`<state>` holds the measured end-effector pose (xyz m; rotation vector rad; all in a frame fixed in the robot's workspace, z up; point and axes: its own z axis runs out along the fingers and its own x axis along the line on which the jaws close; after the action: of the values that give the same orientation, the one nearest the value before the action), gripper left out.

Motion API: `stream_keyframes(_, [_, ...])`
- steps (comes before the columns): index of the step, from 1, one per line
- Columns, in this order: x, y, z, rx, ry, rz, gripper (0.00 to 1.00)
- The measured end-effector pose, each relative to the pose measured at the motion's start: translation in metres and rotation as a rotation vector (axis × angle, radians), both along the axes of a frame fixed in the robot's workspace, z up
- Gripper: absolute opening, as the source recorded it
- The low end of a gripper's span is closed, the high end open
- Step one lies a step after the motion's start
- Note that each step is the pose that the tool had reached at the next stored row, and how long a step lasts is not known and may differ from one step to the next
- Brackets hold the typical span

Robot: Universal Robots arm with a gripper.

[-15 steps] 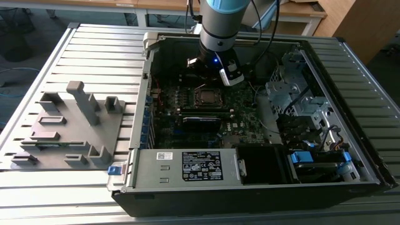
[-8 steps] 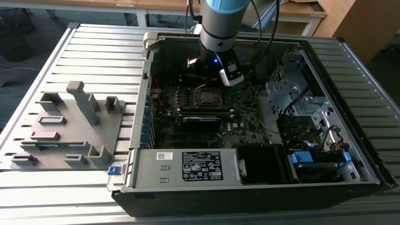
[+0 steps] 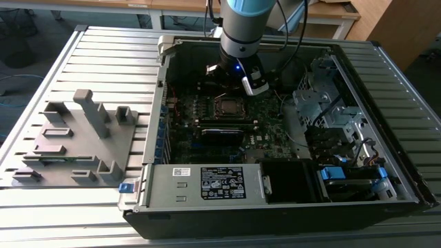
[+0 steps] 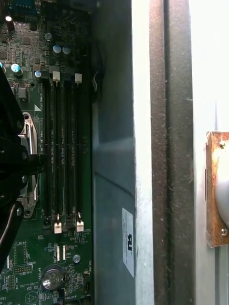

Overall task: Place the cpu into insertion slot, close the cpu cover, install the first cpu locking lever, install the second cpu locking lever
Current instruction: 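Install the first cpu locking lever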

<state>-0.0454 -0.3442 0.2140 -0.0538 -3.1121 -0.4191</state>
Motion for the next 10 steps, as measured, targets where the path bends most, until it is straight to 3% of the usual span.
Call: stream_keyframes(10, [0.0,0.0,-0.0014,0.0001,0.0,0.0,0.1])
